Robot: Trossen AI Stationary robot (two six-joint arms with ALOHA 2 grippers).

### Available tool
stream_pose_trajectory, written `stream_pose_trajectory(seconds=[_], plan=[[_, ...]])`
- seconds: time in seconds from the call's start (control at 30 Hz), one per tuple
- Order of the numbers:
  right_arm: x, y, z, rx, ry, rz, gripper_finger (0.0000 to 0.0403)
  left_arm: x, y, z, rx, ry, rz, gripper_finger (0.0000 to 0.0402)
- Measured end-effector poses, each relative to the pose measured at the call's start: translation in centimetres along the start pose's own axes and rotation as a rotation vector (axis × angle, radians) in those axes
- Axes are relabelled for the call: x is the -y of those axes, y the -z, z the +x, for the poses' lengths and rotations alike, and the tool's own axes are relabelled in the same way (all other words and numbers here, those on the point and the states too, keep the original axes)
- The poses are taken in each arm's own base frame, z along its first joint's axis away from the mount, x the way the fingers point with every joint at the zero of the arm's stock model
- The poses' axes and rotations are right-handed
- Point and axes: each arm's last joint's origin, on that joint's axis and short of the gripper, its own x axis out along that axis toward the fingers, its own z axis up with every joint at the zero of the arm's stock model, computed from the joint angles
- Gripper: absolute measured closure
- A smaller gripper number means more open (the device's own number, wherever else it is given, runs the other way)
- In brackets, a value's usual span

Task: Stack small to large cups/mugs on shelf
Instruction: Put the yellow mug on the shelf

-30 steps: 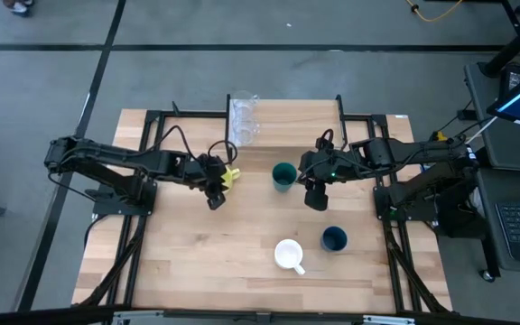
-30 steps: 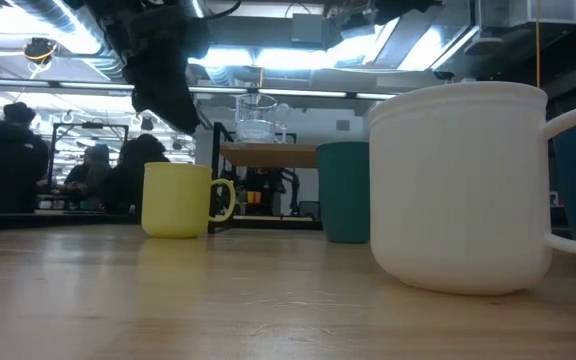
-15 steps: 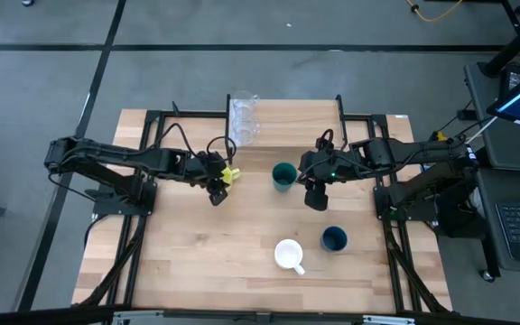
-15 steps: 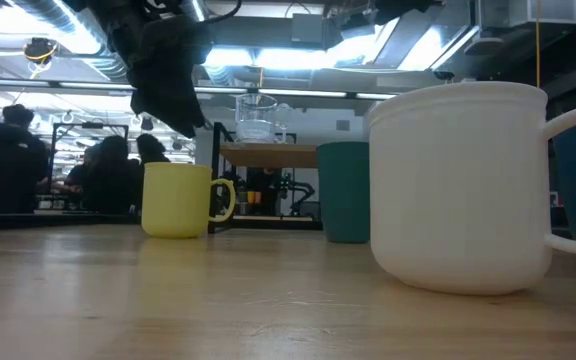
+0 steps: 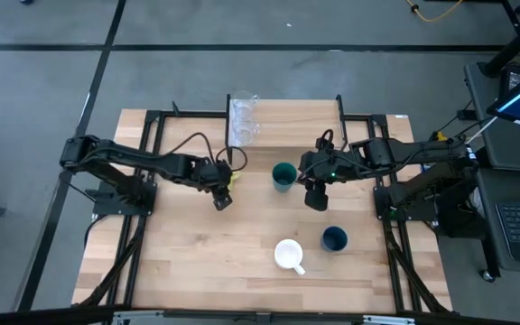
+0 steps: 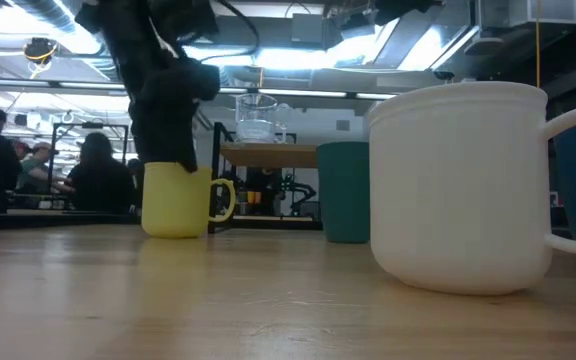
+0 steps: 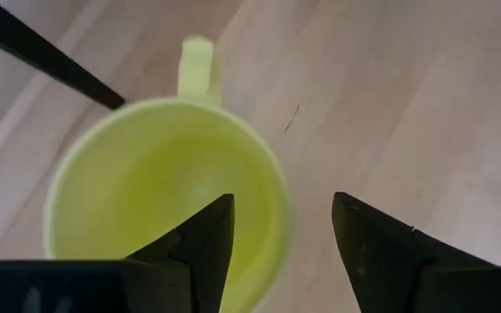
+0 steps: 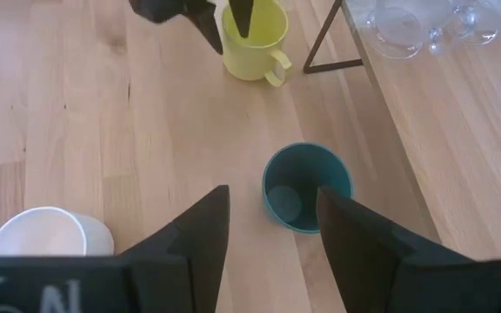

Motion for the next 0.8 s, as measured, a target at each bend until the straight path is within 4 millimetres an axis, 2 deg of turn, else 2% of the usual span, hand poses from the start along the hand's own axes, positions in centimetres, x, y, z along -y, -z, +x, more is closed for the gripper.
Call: stream_pose_trajectory(seconds=[0.23, 0.4, 0.53, 0.7, 0.8], plan=[[0.0, 0.0, 0.0, 0.000, 0.000, 0.000, 0.0226, 0.2, 0.3, 1.8, -0.059, -0.035, 0.014, 0.0213], [0.0, 0.0, 0.0, 0.000, 0.000, -0.001, 0.0226, 0.2, 0.4, 2.2, -0.076, -0.045, 0.017, 0.0224], [0.0, 0.0, 0.0, 0.000, 0.000, -0.001, 0.0226, 0.3, 0.5, 2.2, -0.079, -0.036, -0.001, 0.0273], [0.0, 0.0, 0.0, 0.000, 0.001, -0.002, 0.0226, 0.9, 0.8, 2.0, -0.084, -0.017, 0.008, 0.0379], [0.0, 0.0, 0.0, -0.003, 0.001, -0.001, 0.0226, 1.8, 0.5, 1.4, -0.077, 0.018, 0.026, 0.0388]])
